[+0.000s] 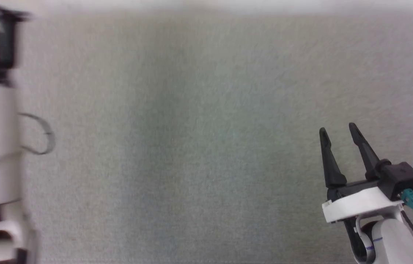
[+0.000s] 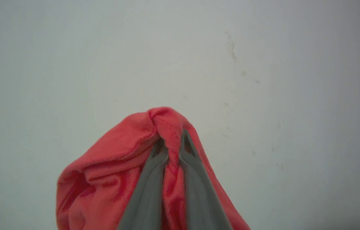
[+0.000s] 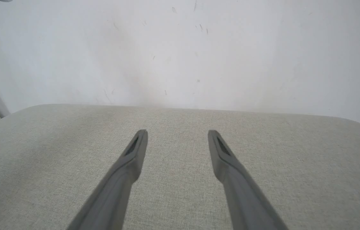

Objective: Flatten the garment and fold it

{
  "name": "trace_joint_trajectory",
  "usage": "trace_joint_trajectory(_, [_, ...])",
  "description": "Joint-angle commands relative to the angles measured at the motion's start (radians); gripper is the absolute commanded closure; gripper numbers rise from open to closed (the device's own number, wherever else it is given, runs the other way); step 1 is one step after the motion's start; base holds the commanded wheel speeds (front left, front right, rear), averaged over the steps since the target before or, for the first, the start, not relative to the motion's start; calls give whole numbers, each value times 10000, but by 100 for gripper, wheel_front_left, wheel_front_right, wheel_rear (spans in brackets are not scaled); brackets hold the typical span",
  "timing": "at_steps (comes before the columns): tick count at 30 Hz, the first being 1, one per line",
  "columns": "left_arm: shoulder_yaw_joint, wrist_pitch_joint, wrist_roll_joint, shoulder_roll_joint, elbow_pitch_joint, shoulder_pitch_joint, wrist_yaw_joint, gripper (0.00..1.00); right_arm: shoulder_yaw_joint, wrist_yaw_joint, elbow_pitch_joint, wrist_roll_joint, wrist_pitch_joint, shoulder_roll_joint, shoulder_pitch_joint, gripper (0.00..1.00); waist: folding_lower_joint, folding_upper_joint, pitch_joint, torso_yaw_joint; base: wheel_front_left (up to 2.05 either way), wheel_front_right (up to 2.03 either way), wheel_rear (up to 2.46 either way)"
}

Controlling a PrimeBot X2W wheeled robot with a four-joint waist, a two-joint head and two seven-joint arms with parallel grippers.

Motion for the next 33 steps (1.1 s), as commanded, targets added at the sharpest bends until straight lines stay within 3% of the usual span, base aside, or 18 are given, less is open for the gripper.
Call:
trace_joint_trajectory(1, [-179,18,-99,-266,-51,-90,-114,100,-10,-19,-45,36,36,-18,107,0,4,-1,-1046,-457,0,0,0])
trace_joint_trajectory(8, [-1507,316,-998,-2108,-276,697,-462,100,-54,-19,-253,23,191,-18,314,0,4,-1,-1234,-1409,0,0,0])
trace_joint_trajectory(11, [-2087,633,-1418,-2578,-161,1583,-530,100,-66,-19,-331,46,250,-18,380,0,4,-1,-1224,-1834,0,0,0])
trace_joint_trajectory(19, [-3449,2054,-1914,-2933,1831,3674,-314,100,-50,-19,-462,117,290,-18,401,0,4,-1,-900,-2524,0,0,0])
trace_joint_trajectory(26, [-4021,3697,-2056,-2961,3909,4374,-34,100,92,-19,-411,156,327,-18,386,0,4,-1,-731,-2485,0,0,0])
trace_joint_trajectory(27, [-4039,3843,-2102,-2965,4061,4404,-9,88,101,-19,-395,138,348,-18,394,0,4,-1,-736,-2430,0,0,0])
trace_joint_trajectory(28, [-4034,3982,-2180,-2972,4180,4432,15,54,102,-19,-378,128,362,-18,399,0,4,-1,-751,-2366,0,0,0])
trace_joint_trajectory(29, [-4005,4073,-2273,-2979,4246,4454,37,0,119,-19,-359,119,382,-18,402,0,4,-1,-770,-2300,0,0,0])
trace_joint_trajectory(33, [-3744,3507,-2558,-2996,3909,4527,52,0,194,-19,-323,71,460,-18,453,0,4,-1,-913,-1982,0,0,0])
